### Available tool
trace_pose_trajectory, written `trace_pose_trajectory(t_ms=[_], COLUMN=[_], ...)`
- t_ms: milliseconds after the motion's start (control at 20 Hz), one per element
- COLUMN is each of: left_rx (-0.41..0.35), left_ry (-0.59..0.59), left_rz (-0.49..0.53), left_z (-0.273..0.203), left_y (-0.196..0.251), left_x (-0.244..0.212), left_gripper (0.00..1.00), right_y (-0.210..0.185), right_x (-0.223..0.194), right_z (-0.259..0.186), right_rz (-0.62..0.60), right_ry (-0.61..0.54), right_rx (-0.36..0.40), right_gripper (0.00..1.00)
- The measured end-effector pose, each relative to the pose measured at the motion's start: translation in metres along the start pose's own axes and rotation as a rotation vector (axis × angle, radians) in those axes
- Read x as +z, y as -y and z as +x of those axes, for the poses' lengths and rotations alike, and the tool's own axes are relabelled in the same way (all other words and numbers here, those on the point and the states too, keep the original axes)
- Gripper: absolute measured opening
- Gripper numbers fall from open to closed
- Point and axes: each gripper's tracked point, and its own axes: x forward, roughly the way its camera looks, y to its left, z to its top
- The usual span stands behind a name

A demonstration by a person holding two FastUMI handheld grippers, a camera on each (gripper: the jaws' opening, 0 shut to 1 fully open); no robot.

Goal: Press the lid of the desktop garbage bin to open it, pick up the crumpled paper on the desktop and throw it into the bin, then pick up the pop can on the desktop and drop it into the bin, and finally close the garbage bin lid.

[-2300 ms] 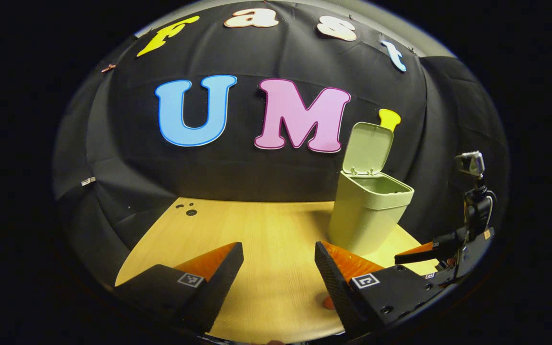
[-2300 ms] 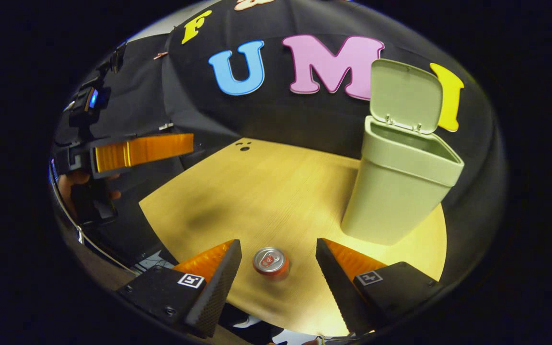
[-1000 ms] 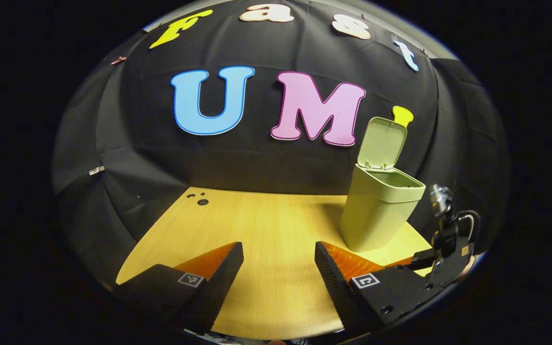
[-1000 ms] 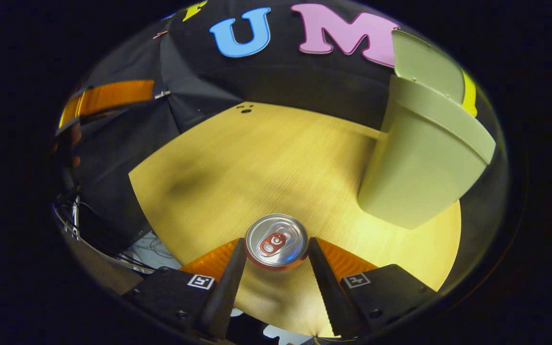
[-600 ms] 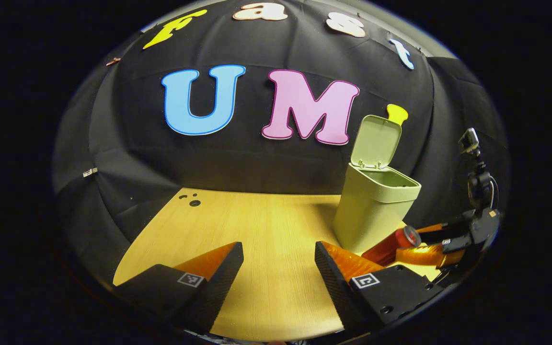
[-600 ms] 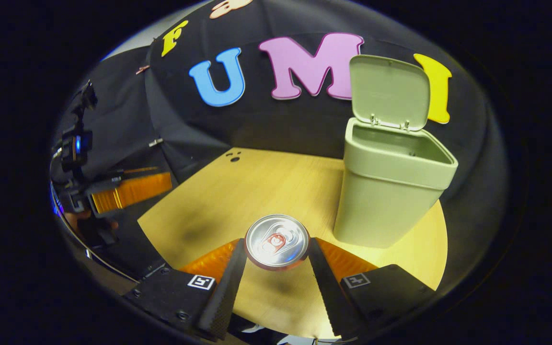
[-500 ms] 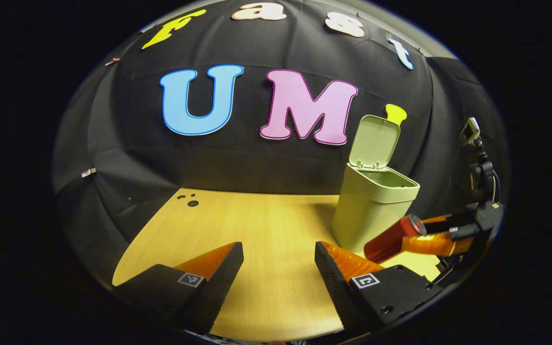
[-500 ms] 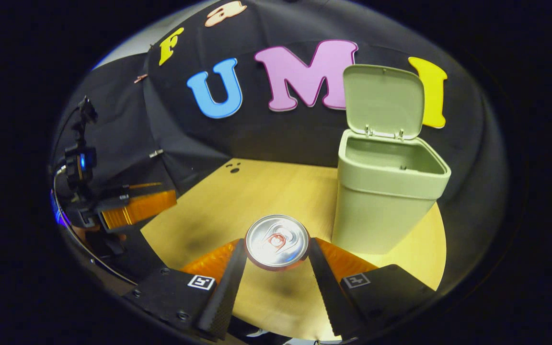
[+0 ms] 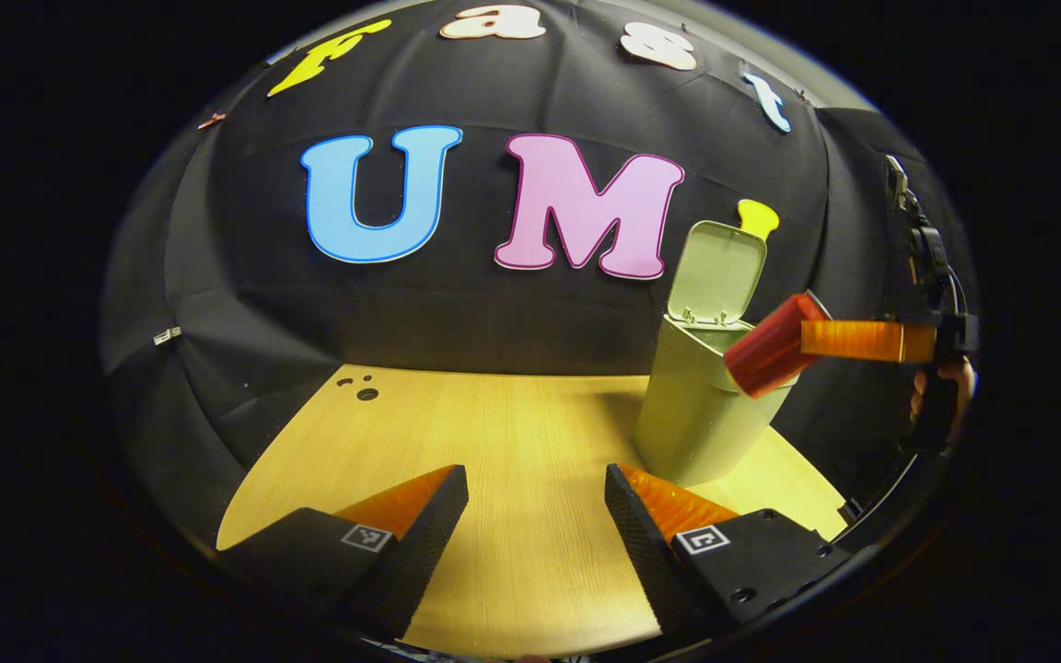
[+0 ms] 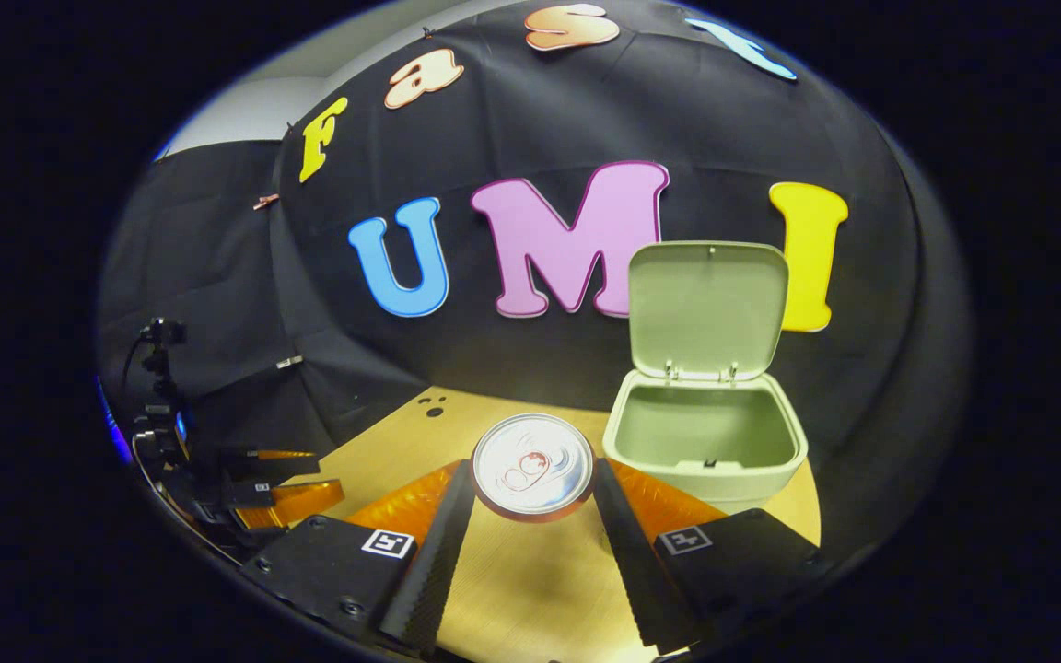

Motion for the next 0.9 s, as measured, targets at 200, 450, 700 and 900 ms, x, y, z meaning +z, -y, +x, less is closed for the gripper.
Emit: trace_pose_trajectory(t_ms=[200, 450, 700, 900], left_rx=[0.005, 0.010, 0.017, 0.024], left_ry=[0.002, 0.003, 0.000, -0.002], left_rz=[0.000, 0.001, -0.004, -0.009], left_z=[-0.001, -0.003, -0.006, -0.007], left_y=[-0.002, -0.001, -0.004, -0.006], left_x=[0.001, 0.000, -0.001, -0.003], left_gripper=[0.96, 0.96, 0.96, 0.96], right_y=[0.027, 0.073, 0.112, 0.127], right_x=[0.032, 0.036, 0.017, -0.008], right_z=[0.011, 0.037, 0.062, 0.080], right_rz=[-0.038, -0.011, -0.006, 0.007], right_ry=[0.047, 0.009, -0.055, -0.152], right_rx=[-0.053, -0.165, -0.232, -0.273], right_gripper=[0.81, 0.81, 0.81, 0.81])
